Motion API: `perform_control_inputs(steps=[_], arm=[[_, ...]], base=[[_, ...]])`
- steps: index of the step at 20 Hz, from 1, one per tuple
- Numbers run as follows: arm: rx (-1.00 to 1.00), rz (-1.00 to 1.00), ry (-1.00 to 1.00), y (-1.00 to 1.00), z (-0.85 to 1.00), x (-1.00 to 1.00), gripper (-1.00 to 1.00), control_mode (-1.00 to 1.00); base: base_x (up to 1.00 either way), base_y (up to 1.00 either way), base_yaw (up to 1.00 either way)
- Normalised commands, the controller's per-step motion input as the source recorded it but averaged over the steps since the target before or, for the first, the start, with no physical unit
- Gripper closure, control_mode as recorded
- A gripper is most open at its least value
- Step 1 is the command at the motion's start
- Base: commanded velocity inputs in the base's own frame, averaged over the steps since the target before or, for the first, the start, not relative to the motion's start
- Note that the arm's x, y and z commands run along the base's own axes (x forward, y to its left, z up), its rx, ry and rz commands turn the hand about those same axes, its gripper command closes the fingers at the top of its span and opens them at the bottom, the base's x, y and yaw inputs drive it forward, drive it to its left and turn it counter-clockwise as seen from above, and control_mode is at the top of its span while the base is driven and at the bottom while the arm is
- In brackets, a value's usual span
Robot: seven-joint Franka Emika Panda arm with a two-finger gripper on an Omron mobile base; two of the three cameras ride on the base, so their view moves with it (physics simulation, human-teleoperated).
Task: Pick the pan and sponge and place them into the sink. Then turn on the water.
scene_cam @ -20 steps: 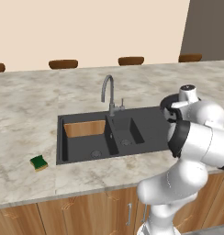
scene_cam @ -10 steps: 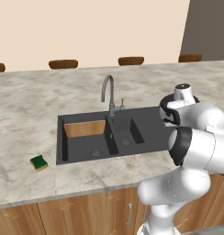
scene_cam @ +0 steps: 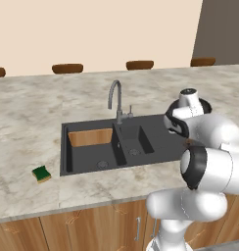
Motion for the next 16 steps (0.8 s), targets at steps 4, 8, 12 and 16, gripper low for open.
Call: perform_control_inputs(steps=[4, 8, 12, 16], arm=[[0.04, -0.11, -0.02, 0.32, 0.0, -0.05, 1.0, -1.0], [0.06, -0.08, -0.01, 0.36, 0.0, -0.04, 1.0, -1.0], [0.06, -0.05, -0.07, 0.44, 0.01, -0.04, 1.0, -1.0], [0.02, -0.05, -0.07, 0.5, 0.01, -0.03, 1.0, -1.0]], base=[[0.0, 0.0, 0.0], [0.0, 0.0, 0.0], [0.0, 0.0, 0.0], [0.0, 0.0, 0.0]])
